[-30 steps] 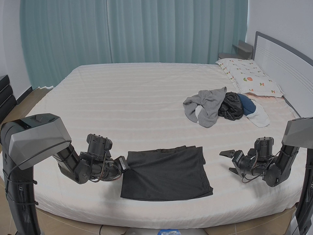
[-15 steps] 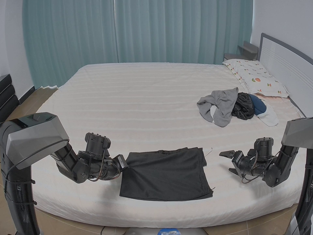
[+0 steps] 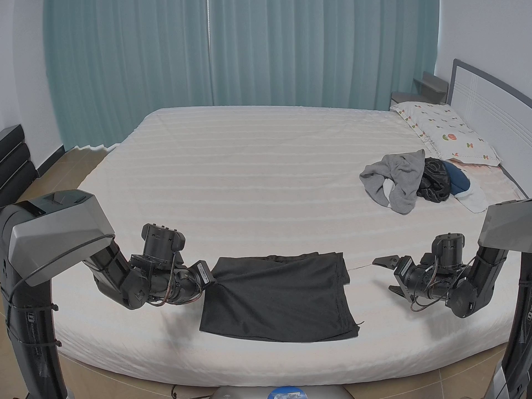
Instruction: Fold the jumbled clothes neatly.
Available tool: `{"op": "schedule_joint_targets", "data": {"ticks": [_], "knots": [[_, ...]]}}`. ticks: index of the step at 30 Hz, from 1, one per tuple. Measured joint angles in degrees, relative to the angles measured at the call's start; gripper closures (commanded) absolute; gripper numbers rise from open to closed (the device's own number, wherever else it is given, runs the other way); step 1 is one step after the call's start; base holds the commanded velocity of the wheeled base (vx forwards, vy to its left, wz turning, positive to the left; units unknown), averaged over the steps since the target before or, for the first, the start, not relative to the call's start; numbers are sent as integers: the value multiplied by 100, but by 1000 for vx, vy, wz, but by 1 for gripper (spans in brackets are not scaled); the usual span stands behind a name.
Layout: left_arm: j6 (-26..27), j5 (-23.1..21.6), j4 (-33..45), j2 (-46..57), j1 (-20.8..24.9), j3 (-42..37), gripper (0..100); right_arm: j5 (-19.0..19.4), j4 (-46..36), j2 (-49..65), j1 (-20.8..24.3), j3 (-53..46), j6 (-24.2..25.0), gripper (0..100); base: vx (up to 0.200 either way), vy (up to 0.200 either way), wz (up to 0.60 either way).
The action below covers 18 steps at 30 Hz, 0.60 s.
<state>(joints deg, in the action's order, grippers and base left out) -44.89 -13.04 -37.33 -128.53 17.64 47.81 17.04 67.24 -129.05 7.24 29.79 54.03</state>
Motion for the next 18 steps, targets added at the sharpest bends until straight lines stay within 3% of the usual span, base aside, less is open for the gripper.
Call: {"op": "schedule_joint_targets", "data": {"ticks": [18], "knots": [[-9, 2, 18, 9, -69, -5, 100, 0, -2, -9, 4, -6, 11, 0, 0, 200, 0]]}}
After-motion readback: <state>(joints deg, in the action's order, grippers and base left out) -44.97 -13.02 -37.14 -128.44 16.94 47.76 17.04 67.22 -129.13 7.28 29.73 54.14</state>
